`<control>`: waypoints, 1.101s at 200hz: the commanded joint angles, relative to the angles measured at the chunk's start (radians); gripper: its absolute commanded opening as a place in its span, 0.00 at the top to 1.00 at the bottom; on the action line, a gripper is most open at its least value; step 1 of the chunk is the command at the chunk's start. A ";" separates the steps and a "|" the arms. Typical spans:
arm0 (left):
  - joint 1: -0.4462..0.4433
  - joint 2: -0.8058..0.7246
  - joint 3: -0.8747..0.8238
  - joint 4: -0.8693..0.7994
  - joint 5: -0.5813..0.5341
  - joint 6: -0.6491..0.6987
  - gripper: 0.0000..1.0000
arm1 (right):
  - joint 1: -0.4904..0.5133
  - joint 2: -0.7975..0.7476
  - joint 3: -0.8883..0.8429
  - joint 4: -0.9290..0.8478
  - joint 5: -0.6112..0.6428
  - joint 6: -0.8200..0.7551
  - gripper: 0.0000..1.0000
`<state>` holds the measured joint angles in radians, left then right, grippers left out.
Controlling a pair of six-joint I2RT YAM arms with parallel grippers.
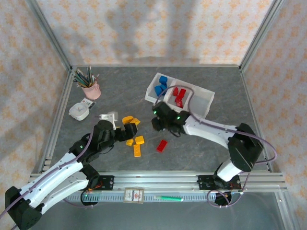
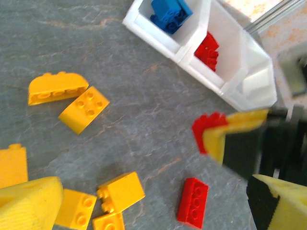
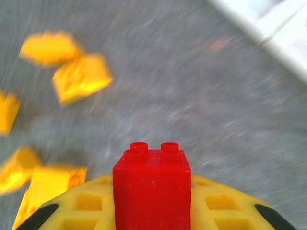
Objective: Sort the legos into containers by color
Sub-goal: Place the lego in the container, then pick up the lego from the bottom-center of the table.
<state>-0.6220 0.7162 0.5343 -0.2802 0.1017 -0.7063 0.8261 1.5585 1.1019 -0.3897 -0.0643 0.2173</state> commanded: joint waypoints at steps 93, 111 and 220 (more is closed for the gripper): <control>-0.002 0.294 0.176 0.315 0.088 0.080 0.01 | -0.405 0.372 0.408 -0.010 0.190 0.039 0.73; -0.001 0.321 0.193 0.326 0.084 0.085 0.01 | -0.418 0.386 0.418 0.057 0.140 0.002 0.61; 0.001 0.254 0.173 0.255 0.066 0.095 0.01 | -0.257 0.125 0.223 -0.025 0.116 0.059 0.33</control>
<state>-0.6220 1.0195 0.6960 0.0113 0.1761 -0.6418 0.5095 1.7893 1.4048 -0.3603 0.0105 0.2161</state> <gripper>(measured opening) 0.992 0.663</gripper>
